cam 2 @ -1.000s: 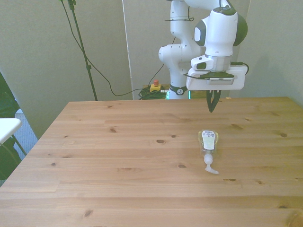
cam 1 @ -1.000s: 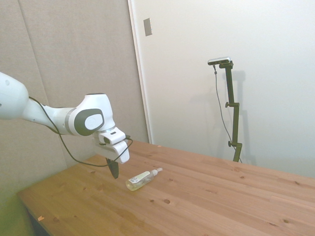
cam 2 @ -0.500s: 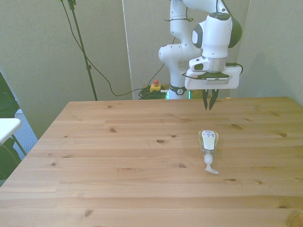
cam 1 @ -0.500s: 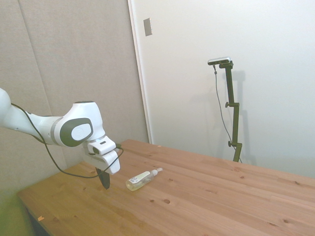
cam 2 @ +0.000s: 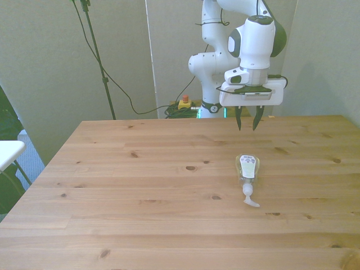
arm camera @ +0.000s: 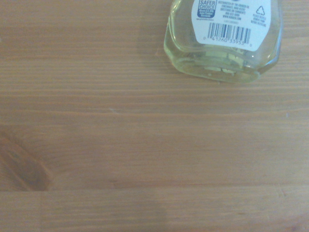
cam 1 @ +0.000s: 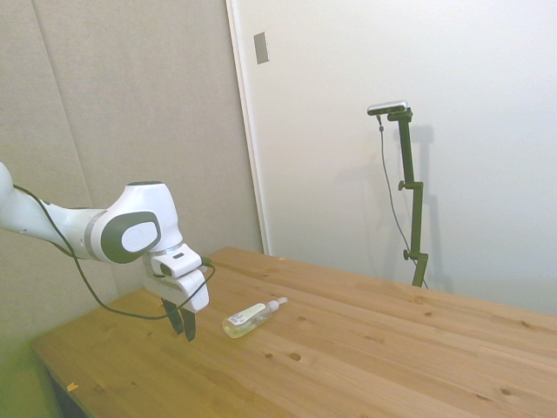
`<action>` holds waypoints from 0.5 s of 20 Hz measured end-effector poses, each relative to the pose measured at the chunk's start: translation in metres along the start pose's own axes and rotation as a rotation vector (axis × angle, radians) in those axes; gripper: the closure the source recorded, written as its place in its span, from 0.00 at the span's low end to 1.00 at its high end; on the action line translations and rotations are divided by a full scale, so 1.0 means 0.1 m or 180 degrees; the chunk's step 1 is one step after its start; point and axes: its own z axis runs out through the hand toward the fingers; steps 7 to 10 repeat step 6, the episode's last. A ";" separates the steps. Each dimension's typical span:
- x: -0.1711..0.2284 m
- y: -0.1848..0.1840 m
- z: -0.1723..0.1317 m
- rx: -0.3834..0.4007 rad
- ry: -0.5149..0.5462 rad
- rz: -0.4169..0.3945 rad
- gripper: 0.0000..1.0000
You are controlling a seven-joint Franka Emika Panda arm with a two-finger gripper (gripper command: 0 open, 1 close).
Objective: Knock down the sanitizer
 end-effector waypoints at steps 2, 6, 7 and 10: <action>-0.01 0.00 0.01 -0.0006 -0.0003 -0.0003 0.00; -0.02 0.00 0.01 -0.0010 -0.0003 -0.0013 0.00; -0.02 0.00 0.01 -0.0010 -0.0003 -0.0013 0.00; -0.02 0.00 0.01 -0.0010 -0.0003 -0.0013 0.00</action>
